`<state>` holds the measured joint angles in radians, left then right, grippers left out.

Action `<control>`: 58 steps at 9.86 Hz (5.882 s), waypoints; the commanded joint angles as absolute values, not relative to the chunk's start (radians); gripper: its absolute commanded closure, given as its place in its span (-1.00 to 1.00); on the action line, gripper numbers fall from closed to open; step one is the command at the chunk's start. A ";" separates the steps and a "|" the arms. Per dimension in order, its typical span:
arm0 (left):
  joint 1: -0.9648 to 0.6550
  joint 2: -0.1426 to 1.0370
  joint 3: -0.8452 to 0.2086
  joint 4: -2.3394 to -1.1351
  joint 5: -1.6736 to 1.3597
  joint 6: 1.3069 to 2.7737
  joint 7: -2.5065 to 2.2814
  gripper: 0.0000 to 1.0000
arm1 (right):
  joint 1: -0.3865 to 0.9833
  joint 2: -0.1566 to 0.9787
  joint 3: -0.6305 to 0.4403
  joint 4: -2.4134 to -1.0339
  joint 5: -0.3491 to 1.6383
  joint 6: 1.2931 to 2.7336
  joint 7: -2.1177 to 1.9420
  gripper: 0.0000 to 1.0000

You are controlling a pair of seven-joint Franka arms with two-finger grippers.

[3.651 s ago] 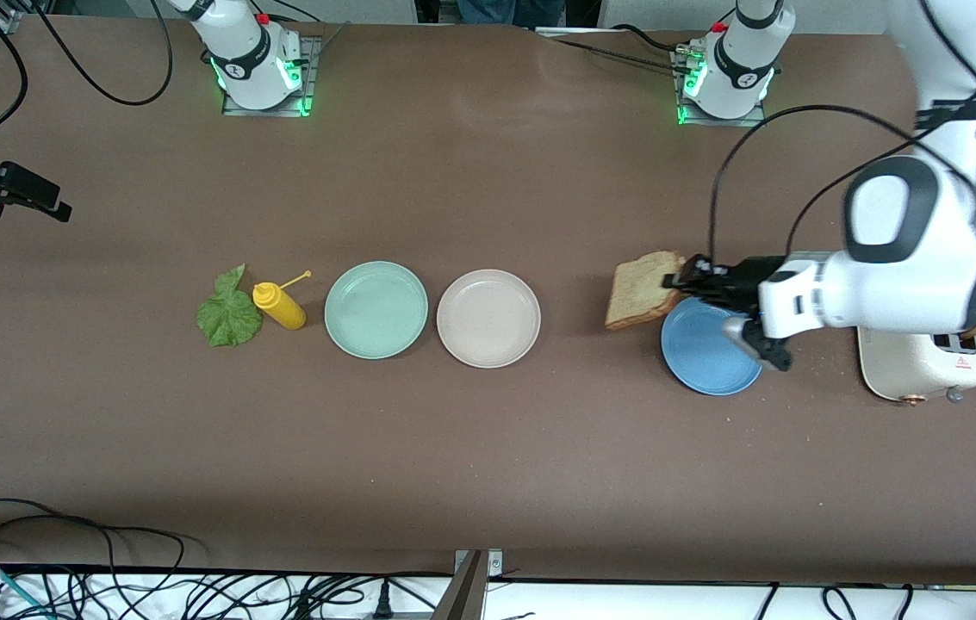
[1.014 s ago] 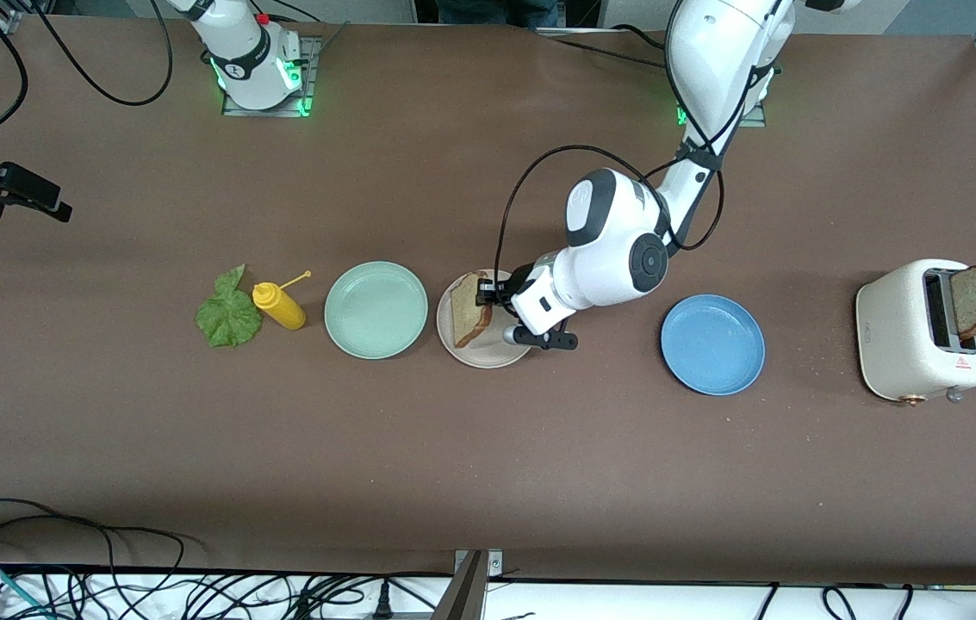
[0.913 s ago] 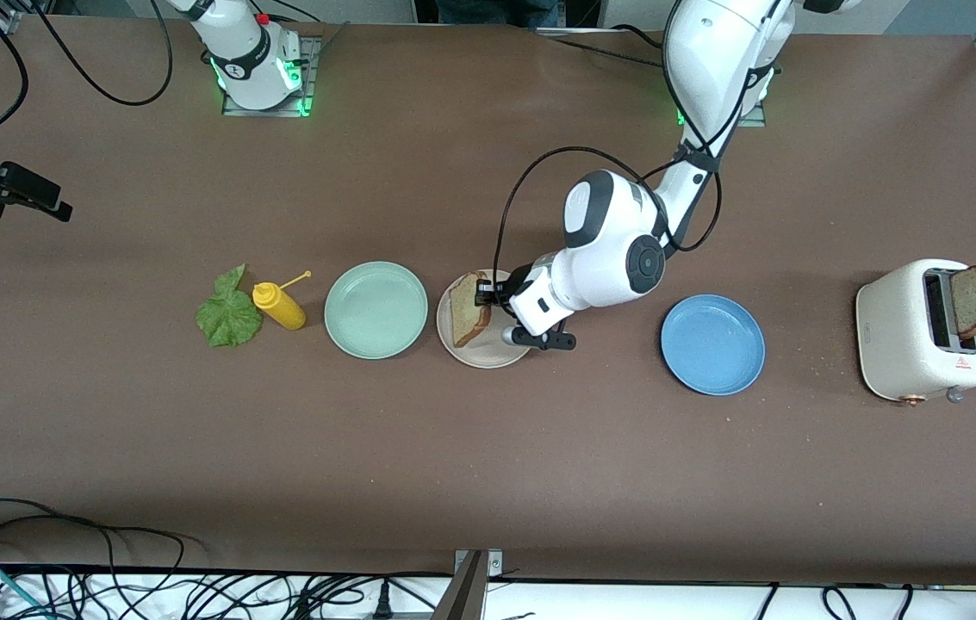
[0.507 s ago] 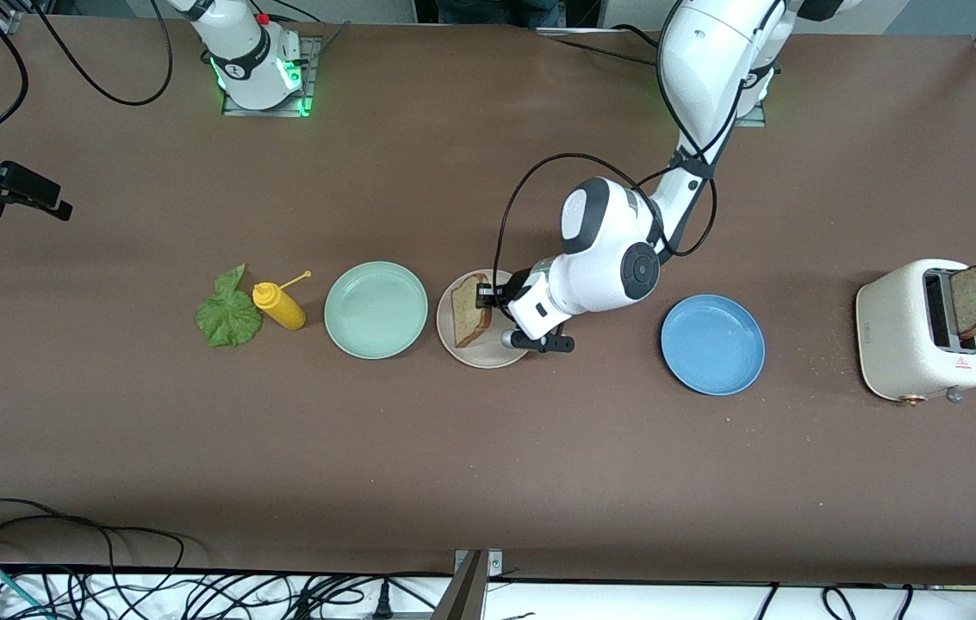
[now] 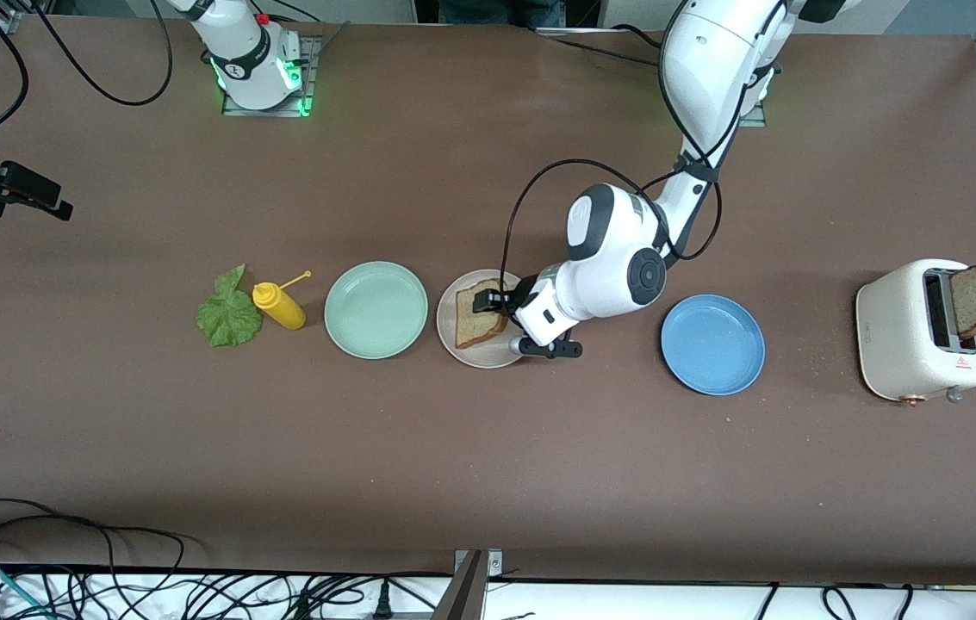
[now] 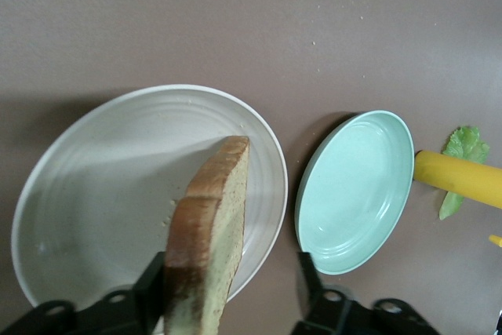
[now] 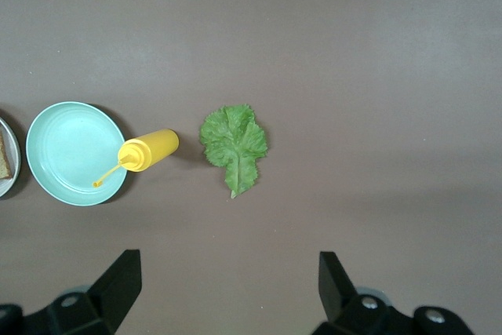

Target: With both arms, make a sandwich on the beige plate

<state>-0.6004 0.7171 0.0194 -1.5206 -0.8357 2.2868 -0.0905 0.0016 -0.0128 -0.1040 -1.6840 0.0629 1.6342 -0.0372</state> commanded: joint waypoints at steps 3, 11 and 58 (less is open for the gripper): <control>-0.586 0.723 0.043 -1.497 -0.726 2.281 -0.091 -1.00 | -0.002 -0.008 -0.103 -1.660 0.075 1.612 -0.038 -1.00; -0.470 0.657 0.064 -1.499 -0.502 2.177 -0.089 -1.00 | 0.002 -0.008 -0.100 -1.660 0.075 1.612 -0.034 -1.00; -0.196 0.038 0.276 -1.514 -0.018 1.358 0.081 -1.00 | 0.114 0.515 -0.089 -1.884 0.052 2.200 -0.021 0.91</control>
<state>-0.2066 0.0455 0.2876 -1.5195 -0.0518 1.3738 0.0515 0.1115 0.5056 -0.0896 -1.9427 0.0562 2.2701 -0.0150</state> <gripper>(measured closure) 0.000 0.952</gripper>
